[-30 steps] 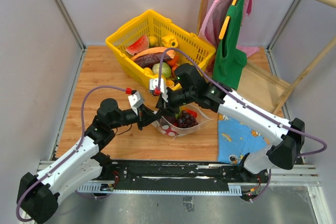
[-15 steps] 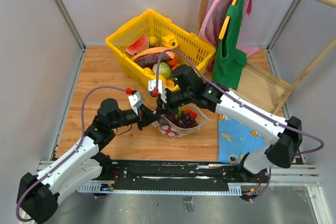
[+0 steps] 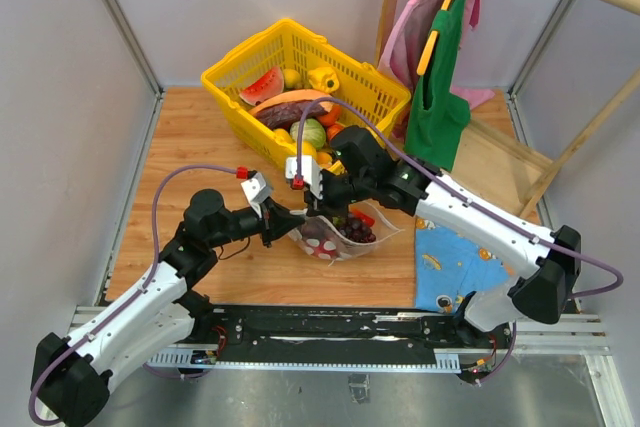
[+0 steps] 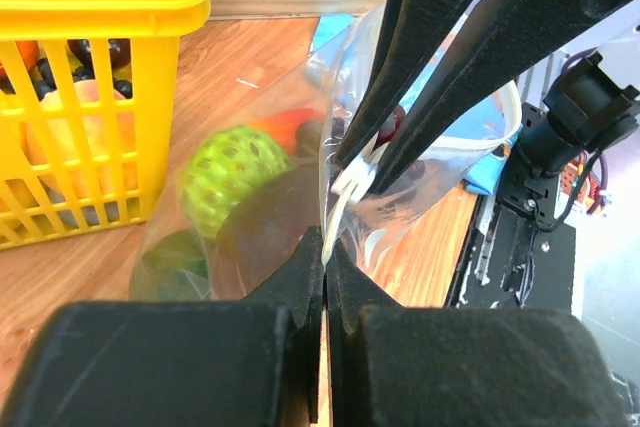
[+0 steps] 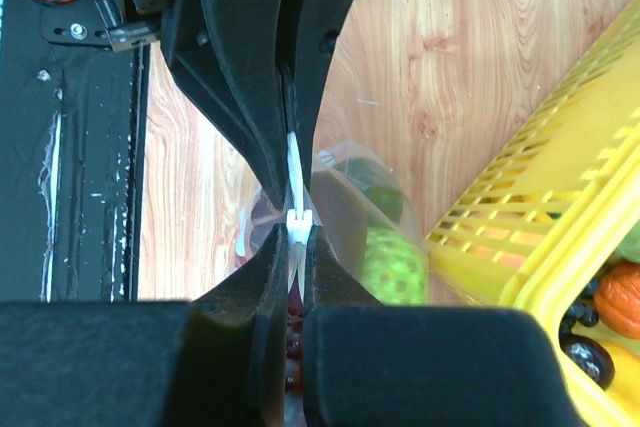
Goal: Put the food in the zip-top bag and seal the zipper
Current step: Zip the zipper food storage bag at the center of the board.
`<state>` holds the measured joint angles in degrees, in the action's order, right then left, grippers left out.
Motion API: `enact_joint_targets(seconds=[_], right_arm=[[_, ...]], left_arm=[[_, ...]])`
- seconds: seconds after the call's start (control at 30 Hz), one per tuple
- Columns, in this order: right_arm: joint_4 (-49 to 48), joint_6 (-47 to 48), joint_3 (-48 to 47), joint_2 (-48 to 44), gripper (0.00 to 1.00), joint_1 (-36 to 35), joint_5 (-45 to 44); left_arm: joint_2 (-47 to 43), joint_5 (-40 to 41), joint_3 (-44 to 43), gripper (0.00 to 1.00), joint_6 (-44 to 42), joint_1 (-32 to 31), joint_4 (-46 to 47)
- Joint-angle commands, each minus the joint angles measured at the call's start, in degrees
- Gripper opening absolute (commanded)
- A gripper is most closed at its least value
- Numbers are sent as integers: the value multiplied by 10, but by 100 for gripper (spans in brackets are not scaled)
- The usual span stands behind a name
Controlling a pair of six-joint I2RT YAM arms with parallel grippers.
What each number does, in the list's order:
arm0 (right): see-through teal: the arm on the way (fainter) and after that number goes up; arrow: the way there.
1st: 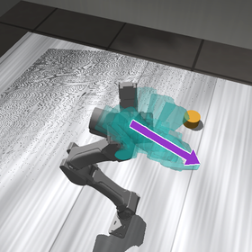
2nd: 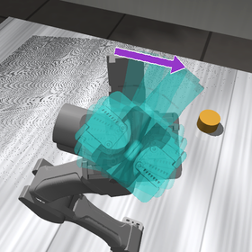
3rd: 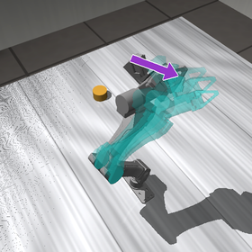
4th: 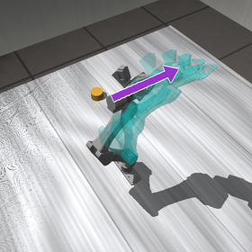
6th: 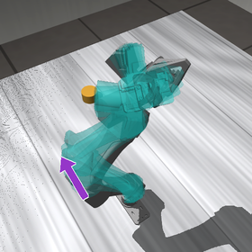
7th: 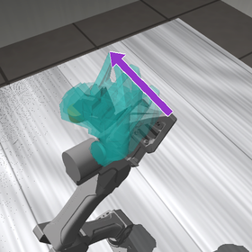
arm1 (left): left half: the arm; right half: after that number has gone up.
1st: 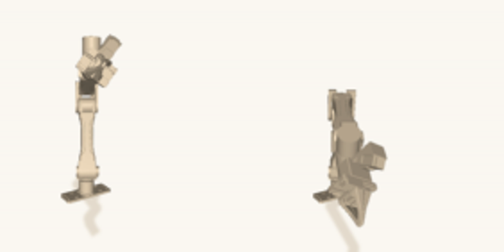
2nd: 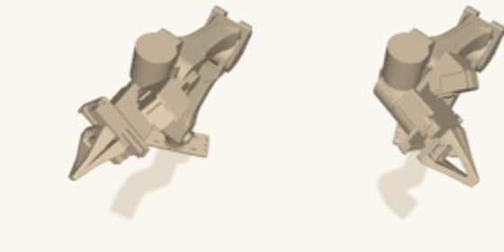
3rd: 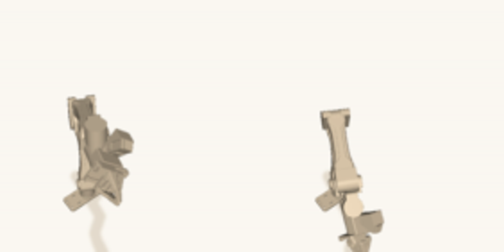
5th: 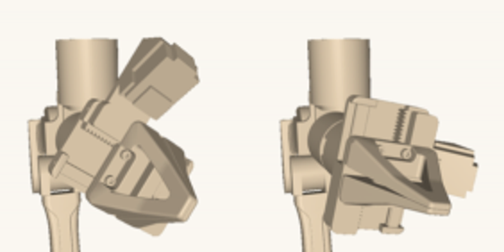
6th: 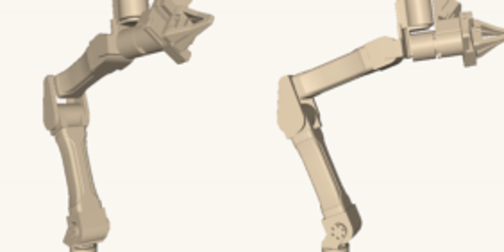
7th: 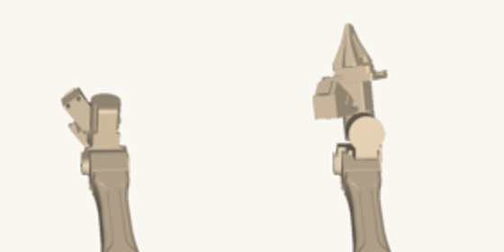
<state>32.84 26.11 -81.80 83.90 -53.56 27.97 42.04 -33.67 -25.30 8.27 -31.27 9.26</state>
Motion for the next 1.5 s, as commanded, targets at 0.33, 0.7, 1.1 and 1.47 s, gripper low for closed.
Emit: enact_joint_targets(seconds=[0.33,0.7,1.1,1.47], right_arm=[[104,31,8,-48,1,20,-118],[125,31,31,-80,1,48,-159],[130,25,63,-111,1,92,-204],[133,10,86,-128,1,137,-269]], left_arm=[[-16,92,-24,0,7,0,-19],[-52,172,-40,0,50,1,-96],[-66,264,-52,0,95,4,-161],[-50,296,-66,0,106,16,-206]])
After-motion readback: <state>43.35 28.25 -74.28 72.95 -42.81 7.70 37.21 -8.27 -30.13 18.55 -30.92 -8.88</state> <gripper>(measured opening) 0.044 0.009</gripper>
